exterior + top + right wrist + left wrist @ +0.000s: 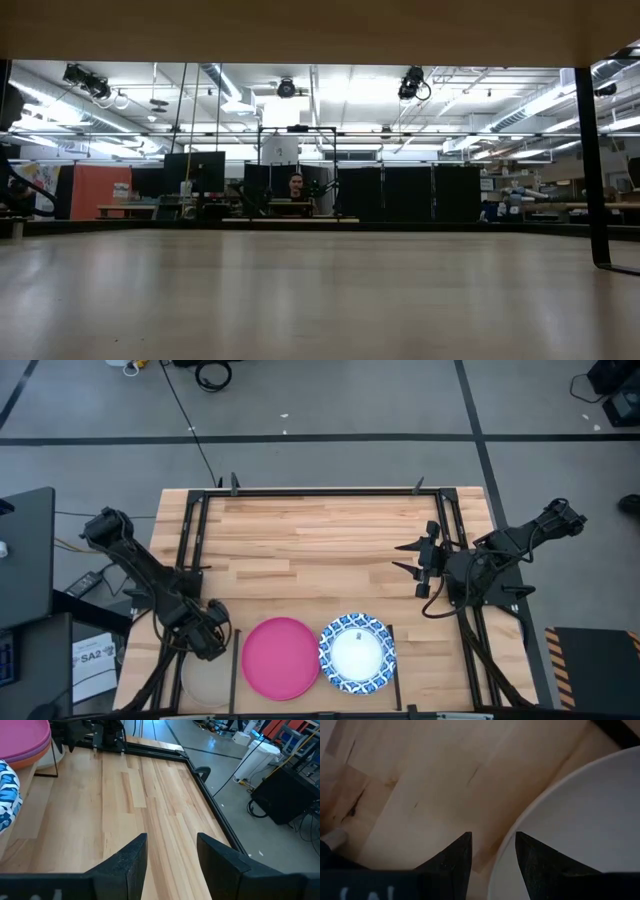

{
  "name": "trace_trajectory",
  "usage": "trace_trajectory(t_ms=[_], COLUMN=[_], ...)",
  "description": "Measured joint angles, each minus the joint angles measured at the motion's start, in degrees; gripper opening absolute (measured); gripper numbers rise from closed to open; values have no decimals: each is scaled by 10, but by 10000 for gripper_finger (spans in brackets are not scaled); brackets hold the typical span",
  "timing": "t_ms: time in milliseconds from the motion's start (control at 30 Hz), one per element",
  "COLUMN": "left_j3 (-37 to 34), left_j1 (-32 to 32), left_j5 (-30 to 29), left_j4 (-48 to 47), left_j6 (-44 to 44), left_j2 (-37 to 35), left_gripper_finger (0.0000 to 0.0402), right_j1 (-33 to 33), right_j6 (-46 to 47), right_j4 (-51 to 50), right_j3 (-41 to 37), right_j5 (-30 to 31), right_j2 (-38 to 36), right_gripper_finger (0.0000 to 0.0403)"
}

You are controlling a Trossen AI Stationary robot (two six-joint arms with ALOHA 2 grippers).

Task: Place and stack plates onto a shelf
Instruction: Stack the grey plate on top of the pink plates on the shelf

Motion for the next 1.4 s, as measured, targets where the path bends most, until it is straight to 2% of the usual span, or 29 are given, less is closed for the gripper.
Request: trace_trajectory(t_ms=[267,833,1200,1400], left_j3=[0,0,0,1], left_j1=[0,0,0,0], left_j5=[0,0,3,40], left_j4=[24,39,31,23], left_j6=[1,2,2,0], left_j2=[27,28,28,28], left_gripper_finger=[157,153,86,36], right_j1=[0,0,0,0], right_j6=[0,0,0,0], right_j4=[0,0,0,0], right_j3=[0,0,0,0], right_j5=[0,0,0,0], right_j2=[0,0,0,0], right_gripper_finger=[176,176,176,176])
